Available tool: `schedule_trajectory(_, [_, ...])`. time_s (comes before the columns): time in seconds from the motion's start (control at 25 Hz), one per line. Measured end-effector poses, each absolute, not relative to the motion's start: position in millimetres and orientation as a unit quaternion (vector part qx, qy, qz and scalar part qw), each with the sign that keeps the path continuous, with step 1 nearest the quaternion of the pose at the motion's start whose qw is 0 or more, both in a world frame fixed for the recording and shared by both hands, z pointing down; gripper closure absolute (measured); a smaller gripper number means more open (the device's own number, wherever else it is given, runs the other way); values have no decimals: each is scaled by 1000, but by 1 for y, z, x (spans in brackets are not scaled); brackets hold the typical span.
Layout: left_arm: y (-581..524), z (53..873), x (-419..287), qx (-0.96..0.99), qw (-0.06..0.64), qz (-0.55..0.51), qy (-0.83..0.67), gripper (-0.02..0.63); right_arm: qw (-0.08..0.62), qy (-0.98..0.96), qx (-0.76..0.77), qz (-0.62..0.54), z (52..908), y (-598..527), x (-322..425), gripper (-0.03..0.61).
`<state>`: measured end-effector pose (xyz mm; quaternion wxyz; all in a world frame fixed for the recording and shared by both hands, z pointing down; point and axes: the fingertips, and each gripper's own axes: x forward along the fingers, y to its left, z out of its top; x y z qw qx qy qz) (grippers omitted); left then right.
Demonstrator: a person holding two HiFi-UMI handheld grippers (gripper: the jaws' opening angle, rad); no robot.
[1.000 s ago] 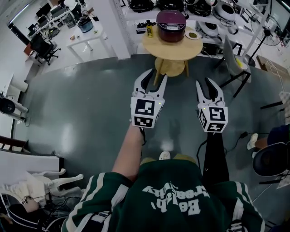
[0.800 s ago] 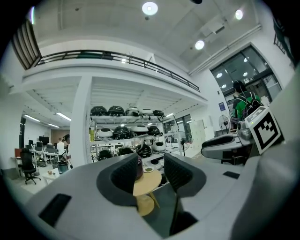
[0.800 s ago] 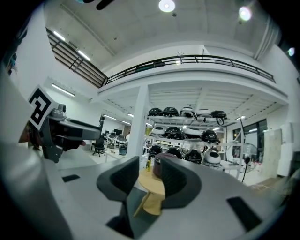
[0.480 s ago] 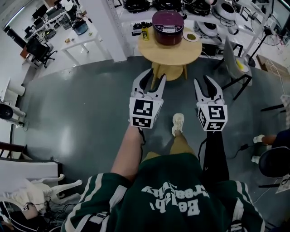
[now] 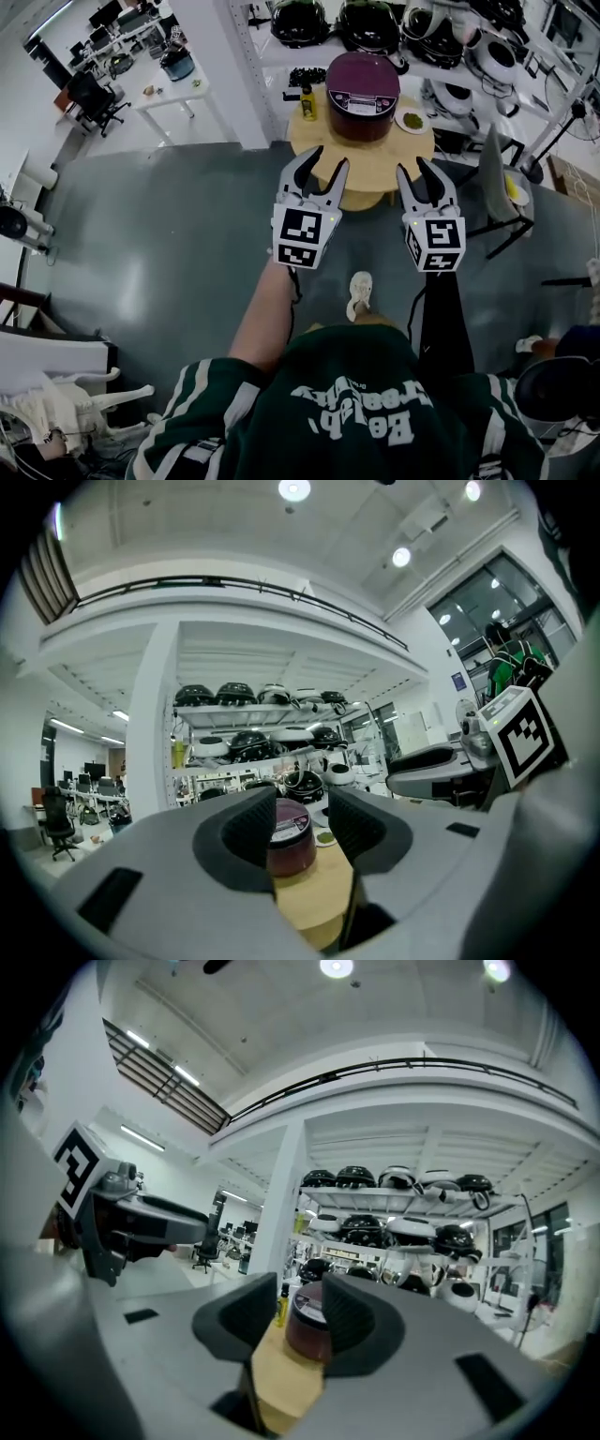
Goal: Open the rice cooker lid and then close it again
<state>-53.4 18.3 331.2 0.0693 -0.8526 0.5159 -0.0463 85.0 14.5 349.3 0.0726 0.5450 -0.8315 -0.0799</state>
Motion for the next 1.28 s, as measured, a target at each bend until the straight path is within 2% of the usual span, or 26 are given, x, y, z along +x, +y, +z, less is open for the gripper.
schedule_trajectory(0.6, [-229, 328, -29, -830, 68, -61, 549, 449, 73, -864, 490, -88, 341, -252, 95, 417])
schedule_trajectory(0.92, [-290, 347, -17, -827, 56, -69, 555, 449, 74, -872, 479, -71, 358, -315, 104, 413])
schedule_trajectory(1.28, [-312, 365, -17, -837, 51, -75, 540, 449, 83, -874, 476, -52, 374, -334, 98, 400])
